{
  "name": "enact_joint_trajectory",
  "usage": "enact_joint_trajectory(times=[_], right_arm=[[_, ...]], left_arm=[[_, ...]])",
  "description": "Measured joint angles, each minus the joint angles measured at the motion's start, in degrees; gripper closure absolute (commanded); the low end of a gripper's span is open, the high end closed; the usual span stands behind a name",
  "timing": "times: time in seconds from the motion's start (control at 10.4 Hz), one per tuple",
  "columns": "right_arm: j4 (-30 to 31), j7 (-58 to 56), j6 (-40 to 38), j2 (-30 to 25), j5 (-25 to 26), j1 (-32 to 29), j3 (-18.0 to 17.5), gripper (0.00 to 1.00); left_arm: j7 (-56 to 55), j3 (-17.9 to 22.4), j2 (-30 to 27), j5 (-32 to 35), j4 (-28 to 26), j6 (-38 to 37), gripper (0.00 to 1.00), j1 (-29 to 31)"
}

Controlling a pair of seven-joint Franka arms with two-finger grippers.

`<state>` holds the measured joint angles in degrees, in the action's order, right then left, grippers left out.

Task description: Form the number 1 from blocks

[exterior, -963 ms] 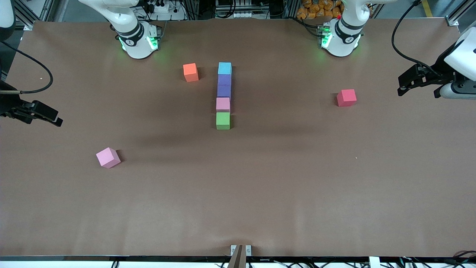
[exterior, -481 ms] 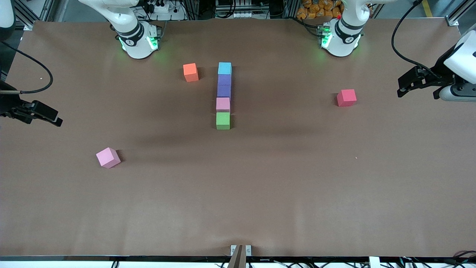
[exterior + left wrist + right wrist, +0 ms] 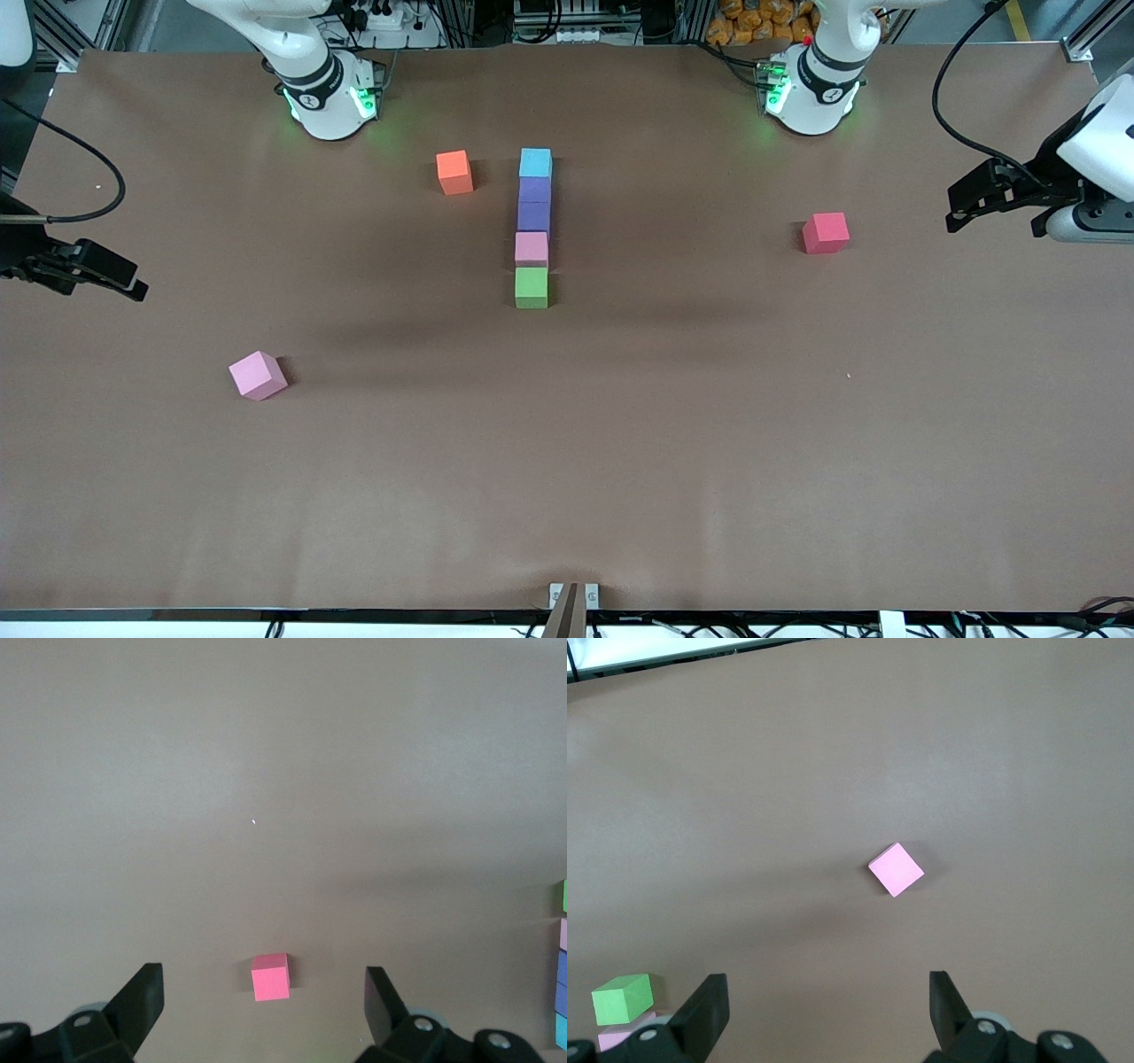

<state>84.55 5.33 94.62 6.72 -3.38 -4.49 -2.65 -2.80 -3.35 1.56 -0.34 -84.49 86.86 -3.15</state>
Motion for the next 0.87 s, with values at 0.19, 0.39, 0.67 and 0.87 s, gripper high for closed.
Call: enact_joint_trajectory(times=[0.19,0.39,0.67,0.87], right_arm=[[-0.3,0.0,0.0,-0.1,0.0,0.0,0.0,0.00],[-1.5,-0.1,-0.2,-0.1,0.0,0.0,-0.2,0.00],[-1.9,-0.2,-1.0,-0.3,0.3,0.9,-0.4,0.00],[-1.9,-0.1,-1.1,-0.3,1.1,1.8,-0.2,0.00]], left_arm=[[0.0,0.0,0.0,-0.1,0.0,0.0,0.00,0.0],[0.0,0.0,0.0,-0.1,0.0,0.0,0.00,-0.1],[-0.1,-0.1,0.0,-0.1,0.0,0.0,0.00,-0.1],[-0.4,-0.6,0.0,-0.2,0.0,0.0,0.00,-0.1]])
